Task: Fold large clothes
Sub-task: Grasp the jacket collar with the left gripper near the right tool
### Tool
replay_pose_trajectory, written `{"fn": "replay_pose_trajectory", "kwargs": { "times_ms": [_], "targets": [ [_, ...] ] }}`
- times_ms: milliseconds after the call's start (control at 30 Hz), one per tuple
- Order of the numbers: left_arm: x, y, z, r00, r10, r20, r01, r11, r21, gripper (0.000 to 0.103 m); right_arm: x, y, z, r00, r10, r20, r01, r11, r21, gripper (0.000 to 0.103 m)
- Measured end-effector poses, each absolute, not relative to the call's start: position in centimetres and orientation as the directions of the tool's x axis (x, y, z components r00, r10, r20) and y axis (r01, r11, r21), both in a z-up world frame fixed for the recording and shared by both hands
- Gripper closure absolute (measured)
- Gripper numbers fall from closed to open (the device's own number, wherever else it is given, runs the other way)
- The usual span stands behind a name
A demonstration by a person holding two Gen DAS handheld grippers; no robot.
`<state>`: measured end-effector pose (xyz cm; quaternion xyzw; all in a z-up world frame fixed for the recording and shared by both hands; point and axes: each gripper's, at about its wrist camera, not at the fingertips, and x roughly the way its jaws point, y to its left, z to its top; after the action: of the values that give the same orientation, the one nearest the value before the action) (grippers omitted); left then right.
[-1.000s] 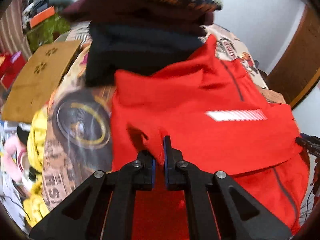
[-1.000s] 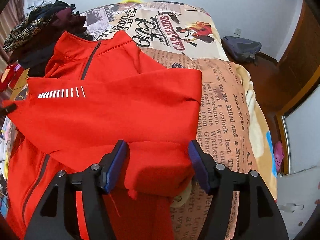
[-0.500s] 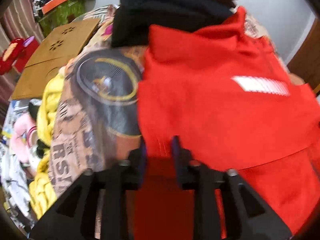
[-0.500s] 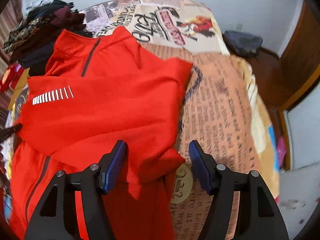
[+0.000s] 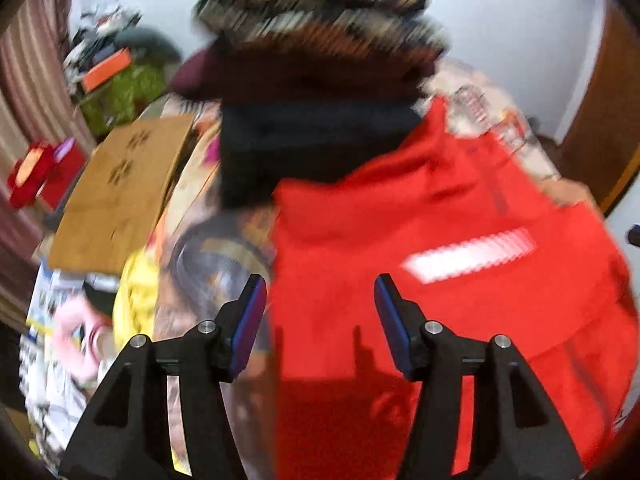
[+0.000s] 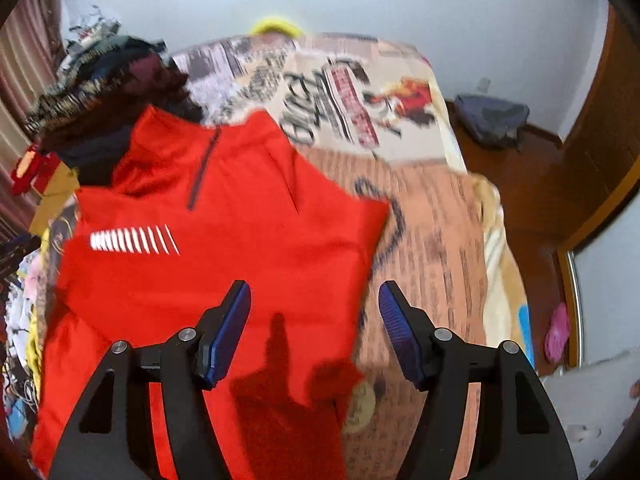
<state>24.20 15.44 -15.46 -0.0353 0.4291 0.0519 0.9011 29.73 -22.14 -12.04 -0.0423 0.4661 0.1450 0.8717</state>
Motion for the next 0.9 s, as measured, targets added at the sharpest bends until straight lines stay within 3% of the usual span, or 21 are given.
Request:
{"fn": "replay_pose_trajectory", "kwargs": {
  "times_ms": [167,400,700,900],
  "targets": [
    [28.2,12.5,-12.9,0.681,0.027,-0.732,-0.066,0.998,-0.025,0.045,31.5,-20.4,-10.2,0.549,0.259,-0.795,-0.319,0.944,0.088,0.04],
    [33.6,9.4,-13.6,0.678,0.005,-0.735,-0.015,1.0,-0.007,0.045,34.4,-16.6,-9.8,0.551,0.317,-0.772,-0.397,0.913,0.092,0.04],
    [39.9,8.4,-17.6,0.626,-0.053,-0.778,-0.003,0.998,-0.07,0.045,42.2,-11.7,-13.9,0.473,0.276,-0.837,-0.443,0.895,0.045,0.04],
    [42.5,7.1,-20.0,0.634,0.003,-0.773,0.01,1.0,0.012,0.045,48.1,-9.7,-18.8,0.368,0.208,-0.906,-0.368,0.928,0.063,0.04]
  ]
}}
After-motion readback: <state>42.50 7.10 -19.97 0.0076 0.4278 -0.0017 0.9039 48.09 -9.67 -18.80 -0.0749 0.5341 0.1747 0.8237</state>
